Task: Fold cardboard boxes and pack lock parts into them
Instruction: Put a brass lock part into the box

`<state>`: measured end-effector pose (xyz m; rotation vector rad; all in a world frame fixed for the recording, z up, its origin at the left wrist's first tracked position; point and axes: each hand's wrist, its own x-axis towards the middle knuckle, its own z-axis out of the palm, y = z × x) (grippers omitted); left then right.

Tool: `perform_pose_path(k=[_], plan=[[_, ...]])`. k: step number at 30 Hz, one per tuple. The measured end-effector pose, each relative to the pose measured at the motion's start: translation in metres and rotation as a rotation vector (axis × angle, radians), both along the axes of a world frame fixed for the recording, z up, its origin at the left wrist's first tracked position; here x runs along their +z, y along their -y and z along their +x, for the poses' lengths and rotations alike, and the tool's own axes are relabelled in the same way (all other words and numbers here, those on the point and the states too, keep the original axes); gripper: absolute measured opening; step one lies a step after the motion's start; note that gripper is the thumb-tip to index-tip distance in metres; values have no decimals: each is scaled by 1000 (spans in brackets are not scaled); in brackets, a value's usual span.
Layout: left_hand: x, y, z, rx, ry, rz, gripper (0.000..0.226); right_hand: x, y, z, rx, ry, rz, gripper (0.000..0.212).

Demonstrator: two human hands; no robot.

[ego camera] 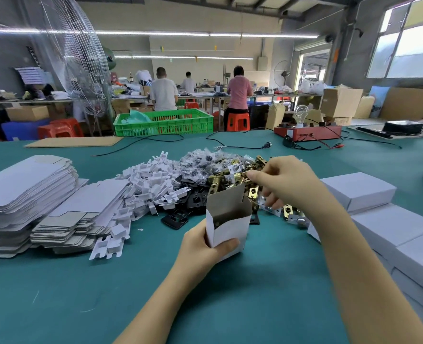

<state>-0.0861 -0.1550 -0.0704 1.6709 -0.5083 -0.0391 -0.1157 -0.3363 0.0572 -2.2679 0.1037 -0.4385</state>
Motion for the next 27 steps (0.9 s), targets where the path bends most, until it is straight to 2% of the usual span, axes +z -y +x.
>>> perform_pose_path(k=[3, 8, 16, 19, 22, 24, 27], plan=[[0, 0, 1, -12, 15, -11, 34, -2, 15, 0, -46, -32, 84, 33], [-2, 2, 6, 24, -64, -8, 36, -9, 23, 5, -82, -133, 60, 35], [2, 3, 4, -85, -46, 22, 37, -10, 4, 24, -262, 158, -24, 17], [-1, 2, 7, -61, -45, 12, 33, -2, -10, 51, -228, 178, -70, 15], [-4, 2, 9, 12, -58, 7, 30, 2, -23, 85, -81, -27, -69, 14], [-6, 2, 10, 82, -63, 12, 29, -3, -29, 105, 4, -178, -158, 11], [-7, 2, 12, 117, -46, 35, 28, -12, -32, 125, 119, -282, -342, 4]])
